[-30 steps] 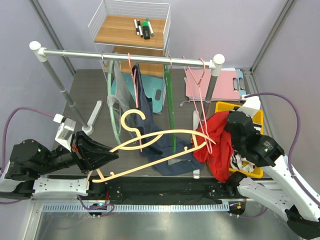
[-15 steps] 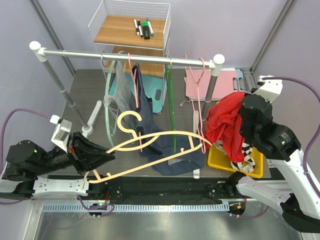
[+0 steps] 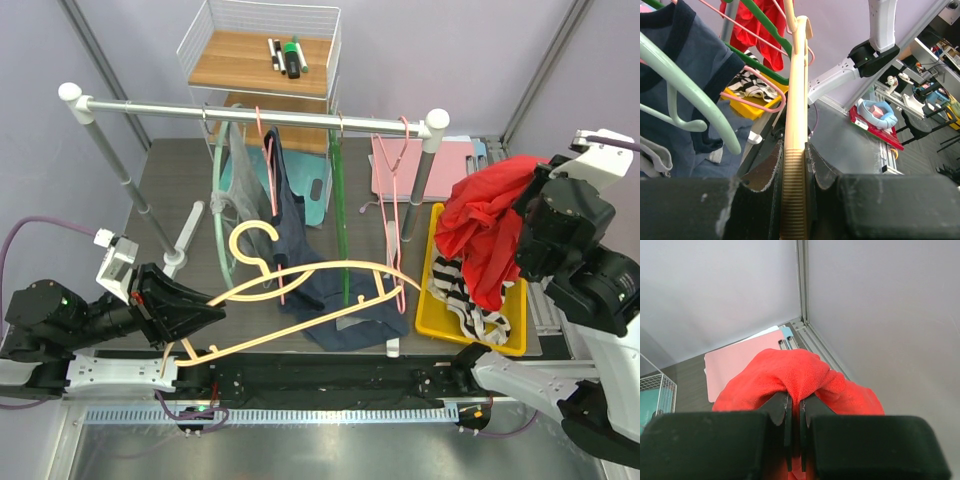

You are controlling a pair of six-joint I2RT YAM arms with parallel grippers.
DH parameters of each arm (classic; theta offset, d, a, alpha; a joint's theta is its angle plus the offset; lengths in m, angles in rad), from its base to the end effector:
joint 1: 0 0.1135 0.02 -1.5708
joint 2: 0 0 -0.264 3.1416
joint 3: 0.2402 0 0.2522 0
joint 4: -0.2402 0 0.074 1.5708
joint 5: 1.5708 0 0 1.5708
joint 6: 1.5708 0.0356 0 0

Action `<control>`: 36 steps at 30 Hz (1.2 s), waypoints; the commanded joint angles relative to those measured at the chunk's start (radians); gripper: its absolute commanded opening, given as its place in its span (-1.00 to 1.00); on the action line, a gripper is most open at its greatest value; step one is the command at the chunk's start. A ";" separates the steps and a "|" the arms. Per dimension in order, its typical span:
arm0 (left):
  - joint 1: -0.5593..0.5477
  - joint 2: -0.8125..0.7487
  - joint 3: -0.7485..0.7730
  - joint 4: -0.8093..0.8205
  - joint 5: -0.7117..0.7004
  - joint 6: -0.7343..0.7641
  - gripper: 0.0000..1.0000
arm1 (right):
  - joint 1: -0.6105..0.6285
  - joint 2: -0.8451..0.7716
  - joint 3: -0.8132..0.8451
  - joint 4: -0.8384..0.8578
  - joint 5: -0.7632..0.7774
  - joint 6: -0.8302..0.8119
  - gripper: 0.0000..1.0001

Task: Remove the tank top from the hanger
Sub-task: Place the tank top in the bin.

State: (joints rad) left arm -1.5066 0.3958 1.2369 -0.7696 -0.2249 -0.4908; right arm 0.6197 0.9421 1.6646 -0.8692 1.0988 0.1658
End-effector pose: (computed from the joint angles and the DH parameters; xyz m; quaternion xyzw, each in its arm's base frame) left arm 0.0081 -0.0029 0.4456 0.2575 0.6315 -0.5701 0.4580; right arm 0.0982 0.0311 0.5208 0.1872 0.7058 -0.1519 0.6661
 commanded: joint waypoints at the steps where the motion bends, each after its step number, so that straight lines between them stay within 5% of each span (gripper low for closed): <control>1: 0.002 -0.011 0.012 0.030 0.002 -0.006 -1.00 | -0.003 -0.041 -0.018 0.018 0.024 -0.019 -0.98; 16: 0.002 -0.021 0.024 0.026 -0.010 -0.006 -1.00 | -0.073 -0.037 -0.542 0.018 -0.008 0.354 -0.98; 25: 0.002 -0.041 0.033 0.001 -0.024 0.000 -1.00 | -0.342 -0.061 -0.853 0.183 -0.347 0.486 -0.88; 36: 0.003 -0.078 0.088 -0.028 -0.050 0.001 -1.00 | -0.466 -0.235 -0.896 0.111 -0.131 0.591 -0.98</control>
State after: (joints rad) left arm -1.5066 0.3435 1.2709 -0.8223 -0.2523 -0.4911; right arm 0.1650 0.7994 0.7425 -0.7723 0.8410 0.6823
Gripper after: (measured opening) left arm 0.191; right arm 0.075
